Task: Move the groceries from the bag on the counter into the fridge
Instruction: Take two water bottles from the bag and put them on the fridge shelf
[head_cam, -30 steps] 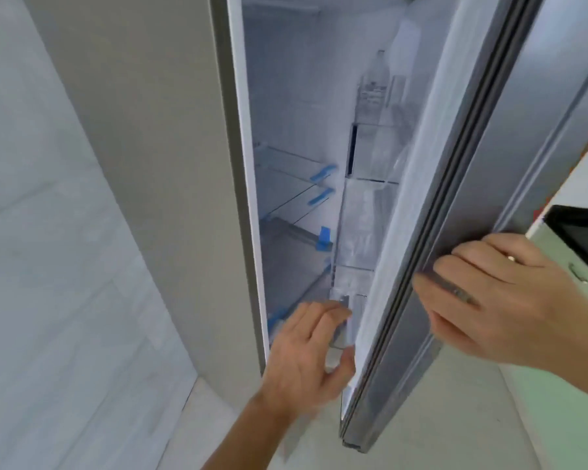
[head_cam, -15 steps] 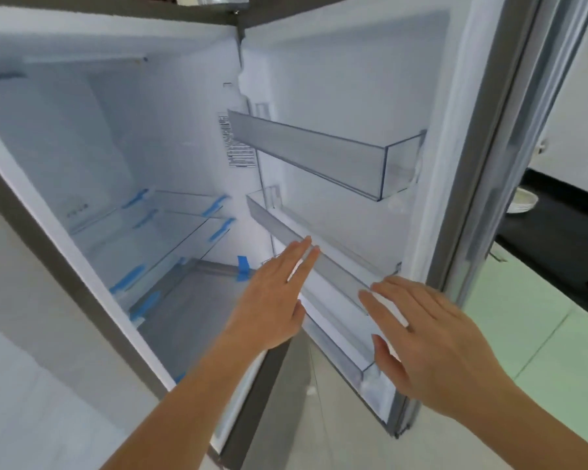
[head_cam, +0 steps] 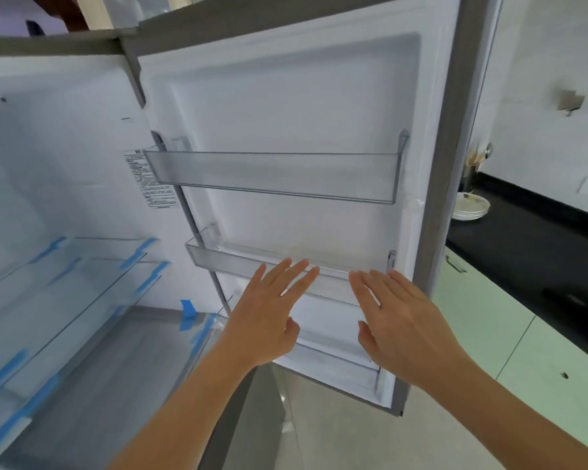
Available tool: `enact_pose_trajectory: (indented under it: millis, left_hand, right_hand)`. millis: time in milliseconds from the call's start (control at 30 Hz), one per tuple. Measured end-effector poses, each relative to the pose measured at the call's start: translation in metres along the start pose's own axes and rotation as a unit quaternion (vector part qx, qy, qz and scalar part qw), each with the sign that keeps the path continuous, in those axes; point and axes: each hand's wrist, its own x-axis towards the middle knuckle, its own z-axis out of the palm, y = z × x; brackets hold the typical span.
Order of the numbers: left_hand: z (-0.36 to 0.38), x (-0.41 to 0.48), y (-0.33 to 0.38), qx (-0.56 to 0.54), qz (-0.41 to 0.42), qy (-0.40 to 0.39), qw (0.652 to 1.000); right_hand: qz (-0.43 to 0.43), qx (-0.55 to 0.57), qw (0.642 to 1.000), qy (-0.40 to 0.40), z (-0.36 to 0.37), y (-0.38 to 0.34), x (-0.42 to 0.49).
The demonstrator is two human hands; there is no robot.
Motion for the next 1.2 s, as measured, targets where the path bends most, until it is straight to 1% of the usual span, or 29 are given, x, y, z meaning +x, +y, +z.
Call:
enact_pose_trajectory:
  millis: [133,200,300,367,500,667,767,967,1100,1200]
  left_hand:
    - [0.009,0.034,0.002,-0.006,0.016,-0.007,1.0]
    - [0.013,0.048,-0.005,0.012,0.025,-0.01,1.0]
    - [0.021,0.067,-0.028,0.039,0.005,-0.007,0.999]
    - [0.026,0.08,-0.045,0.047,-0.005,-0.02,0.999]
    - [0.033,0.105,-0.056,0.058,0.007,-0.032,0.998]
    - [0.042,0.129,-0.052,0.05,-0.009,-0.011,0.999]
    - [0.047,0.14,-0.05,0.057,-0.026,-0.013,0.998]
    - [0.058,0.152,-0.051,0.045,-0.04,-0.004,0.998]
    - [0.055,0.153,-0.051,0.03,-0.04,-0.005,0.999]
    - [0.052,0.151,-0.044,0.019,-0.021,0.035,0.999]
  right_hand:
    - [0.016,-0.016,1.0,-0.019,0.021,0.021,0.022]
    - [0.022,-0.011,0.999,-0.026,0.031,0.03,0.036]
    - [0.036,0.005,0.998,-0.042,0.047,0.042,0.06]
    - [0.049,0.003,0.997,-0.055,0.058,0.048,0.074]
    - [0.08,-0.009,0.994,-0.071,0.079,0.064,0.094]
    - [0.078,-0.001,0.995,-0.061,0.1,0.09,0.114]
    - [0.078,0.013,0.995,-0.065,0.11,0.103,0.126]
    - [0.094,0.029,0.993,-0.072,0.122,0.11,0.135]
    - [0.095,0.016,0.991,-0.097,0.121,0.112,0.139]
    - [0.11,0.007,0.988,-0.108,0.109,0.109,0.136]
